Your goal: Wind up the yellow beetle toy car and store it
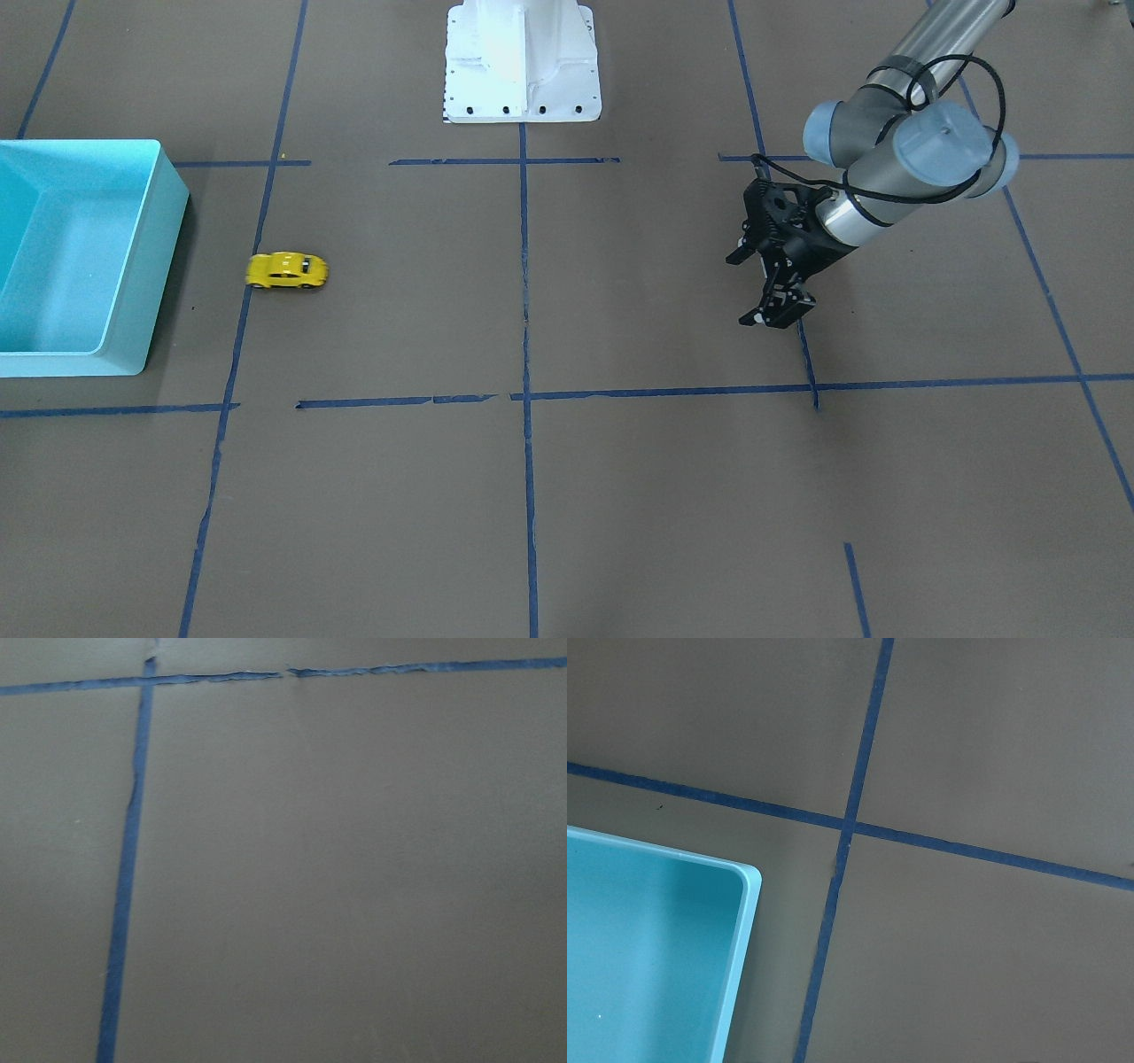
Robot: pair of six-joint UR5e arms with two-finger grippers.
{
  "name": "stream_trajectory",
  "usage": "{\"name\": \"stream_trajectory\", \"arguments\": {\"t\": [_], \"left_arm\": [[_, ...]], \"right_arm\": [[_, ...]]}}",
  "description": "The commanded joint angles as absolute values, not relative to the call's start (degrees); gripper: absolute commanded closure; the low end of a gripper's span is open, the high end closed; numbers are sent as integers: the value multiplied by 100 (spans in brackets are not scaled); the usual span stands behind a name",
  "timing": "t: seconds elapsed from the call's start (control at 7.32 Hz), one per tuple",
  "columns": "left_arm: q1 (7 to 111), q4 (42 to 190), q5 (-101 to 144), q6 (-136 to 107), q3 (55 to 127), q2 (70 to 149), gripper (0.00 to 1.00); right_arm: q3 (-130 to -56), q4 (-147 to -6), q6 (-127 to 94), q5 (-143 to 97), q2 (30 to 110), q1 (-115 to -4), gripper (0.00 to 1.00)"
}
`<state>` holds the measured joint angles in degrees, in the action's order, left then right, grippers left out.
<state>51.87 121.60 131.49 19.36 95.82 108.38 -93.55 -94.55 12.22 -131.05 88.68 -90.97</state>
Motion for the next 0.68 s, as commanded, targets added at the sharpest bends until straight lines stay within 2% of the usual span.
{"name": "stream_trajectory", "arguments": {"t": [0.0, 0.27, 0.55], "left_arm": [[5667, 10484, 13149, 1890, 10133, 10775, 0], [5939, 8903, 12886, 1846, 10404, 10837, 0], [6352, 8297, 12097, 947, 10713, 10767, 0]], "right_arm": [[-9360, -9448, 1222, -13104, 8859, -9097, 0], [-9500, -9466, 1222, -13183, 8807, -9097, 0], [-10279, -9518, 1300, -13166, 8763, -8775, 0]]}}
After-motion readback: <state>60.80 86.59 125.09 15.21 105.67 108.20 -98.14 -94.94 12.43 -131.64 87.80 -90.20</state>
